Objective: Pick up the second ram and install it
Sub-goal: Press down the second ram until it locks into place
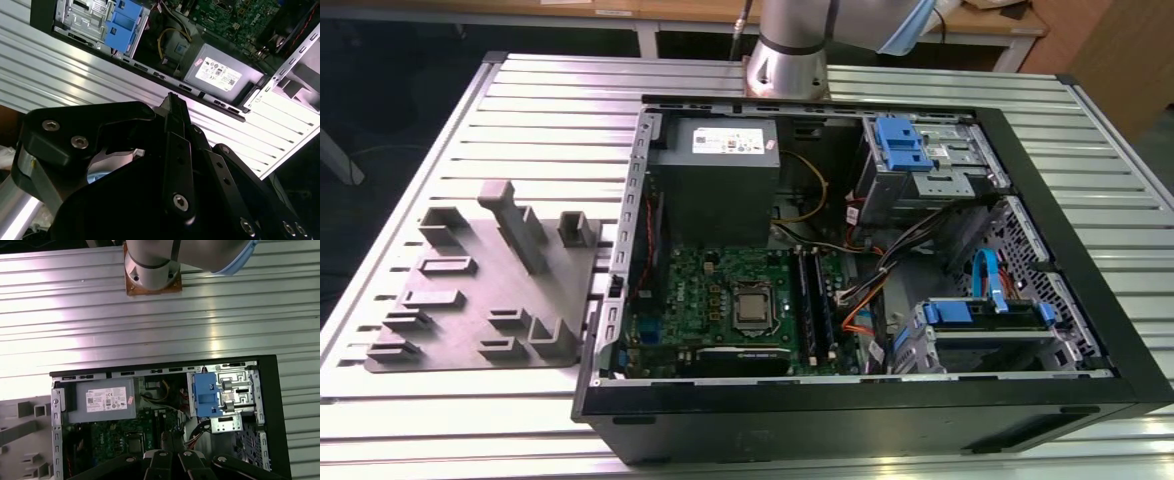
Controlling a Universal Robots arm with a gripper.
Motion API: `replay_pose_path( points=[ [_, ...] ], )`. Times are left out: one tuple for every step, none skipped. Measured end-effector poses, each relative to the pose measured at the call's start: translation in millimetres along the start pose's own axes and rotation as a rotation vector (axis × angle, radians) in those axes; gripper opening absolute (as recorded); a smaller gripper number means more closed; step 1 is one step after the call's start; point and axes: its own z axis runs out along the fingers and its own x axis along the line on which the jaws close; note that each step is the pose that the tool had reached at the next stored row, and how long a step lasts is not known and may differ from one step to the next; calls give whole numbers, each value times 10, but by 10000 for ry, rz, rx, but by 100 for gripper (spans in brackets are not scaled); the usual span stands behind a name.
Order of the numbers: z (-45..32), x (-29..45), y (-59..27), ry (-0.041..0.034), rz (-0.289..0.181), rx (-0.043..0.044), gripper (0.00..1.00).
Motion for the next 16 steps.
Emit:
replay_pose_path(
  points=[
    [14, 0, -2, 0, 0, 0, 7],
    [26, 0, -3, 0, 0, -1, 7],
    [38, 1, -5, 0, 0, -2, 7],
    [50, 1, -6, 0, 0, -2, 7],
    [61, 1, -7, 0, 0, -2, 7],
    [71, 1, -9, 0, 0, -3, 7],
    [82, 1, -10, 0, -1, -3, 7],
    [93, 1, -11, 0, 0, -4, 7],
    [103, 1, -13, 0, 0, -3, 7],
    [115, 2, -14, 0, 0, -4, 7],
    [127, 2, -17, 0, 0, -5, 7],
    [141, 2, -20, 0, -1, -5, 7],
    [156, 2, -23, 1, -1, -5, 7],
    [170, 2, -27, 1, 0, -4, 7],
    [182, 1, -31, 1, 0, -3, 7],
    [192, 1, -36, 1, 0, -4, 7]
  ],
)
